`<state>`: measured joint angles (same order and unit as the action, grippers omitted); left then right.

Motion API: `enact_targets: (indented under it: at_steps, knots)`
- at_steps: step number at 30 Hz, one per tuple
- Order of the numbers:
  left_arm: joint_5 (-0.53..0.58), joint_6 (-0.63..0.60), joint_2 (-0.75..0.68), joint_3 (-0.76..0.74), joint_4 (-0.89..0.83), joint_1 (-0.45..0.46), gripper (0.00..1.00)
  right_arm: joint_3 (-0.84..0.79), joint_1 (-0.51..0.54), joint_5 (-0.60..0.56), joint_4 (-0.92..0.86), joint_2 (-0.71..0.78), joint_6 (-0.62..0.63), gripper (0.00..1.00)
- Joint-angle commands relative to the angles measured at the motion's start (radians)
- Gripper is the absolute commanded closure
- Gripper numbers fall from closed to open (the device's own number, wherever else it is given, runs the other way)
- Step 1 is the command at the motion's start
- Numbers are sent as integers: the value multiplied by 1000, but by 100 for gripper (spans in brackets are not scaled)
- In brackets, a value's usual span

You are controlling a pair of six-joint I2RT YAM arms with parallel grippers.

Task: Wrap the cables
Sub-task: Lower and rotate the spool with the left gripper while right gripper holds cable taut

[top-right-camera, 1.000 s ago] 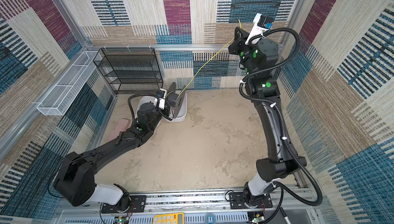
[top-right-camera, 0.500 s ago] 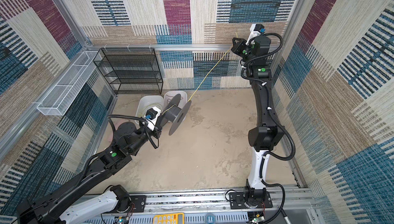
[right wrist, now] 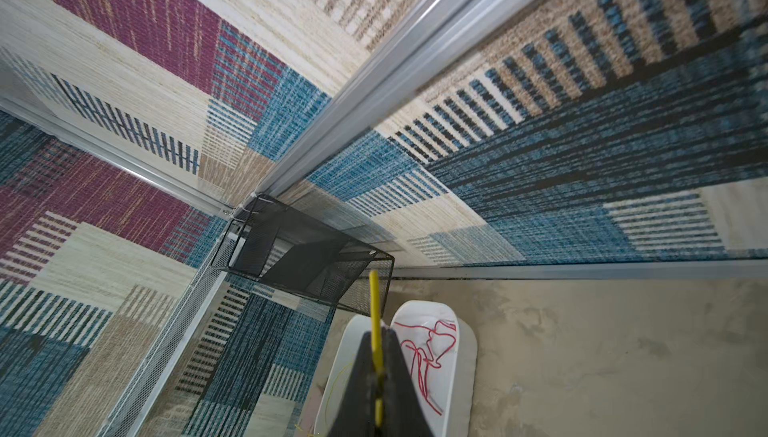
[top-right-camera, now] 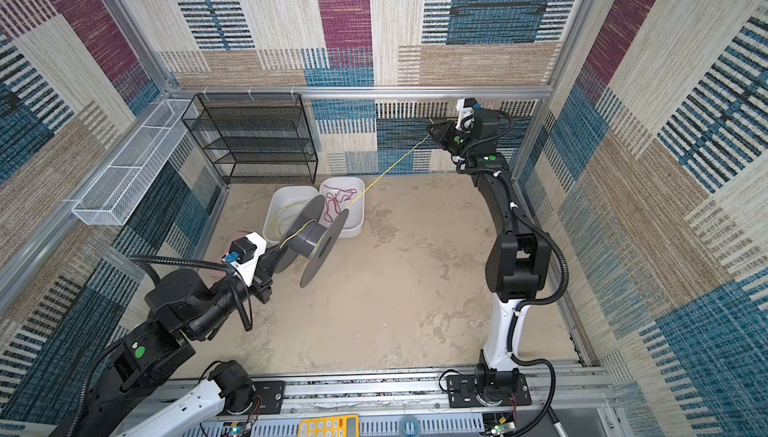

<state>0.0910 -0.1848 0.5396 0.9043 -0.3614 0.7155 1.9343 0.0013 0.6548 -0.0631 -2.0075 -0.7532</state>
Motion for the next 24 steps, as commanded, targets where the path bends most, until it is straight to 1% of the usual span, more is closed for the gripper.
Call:
enact_targets:
  at_steps: [1, 6, 8, 11, 13, 19, 21, 24]
  knots:
    - [-52, 69, -52, 35, -99, 0, 100, -108, -50, -360, 324, 2, -163, 100]
    - [-54, 113, -81, -1, -14, 1, 100, -358, -53, -388, 599, 56, -436, 100]
    - [-58, 120, -74, -8, 18, 0, 100, -472, -53, -431, 719, 88, -540, 100]
    - [-66, 138, -63, -23, 74, 0, 100, -607, -52, -495, 867, 129, -653, 100]
    - [-71, 154, -58, -36, 110, -1, 100, -665, -52, -537, 921, 153, -685, 100]
    - [-97, 229, -24, -94, 281, 0, 100, -841, -46, -690, 1056, 236, -712, 100]
    - [-113, 262, 3, -102, 361, 1, 100, -875, -46, -712, 1054, 252, -715, 100]
    - [-140, 319, 51, -100, 494, 0, 100, -925, -43, -724, 1041, 265, -686, 100]
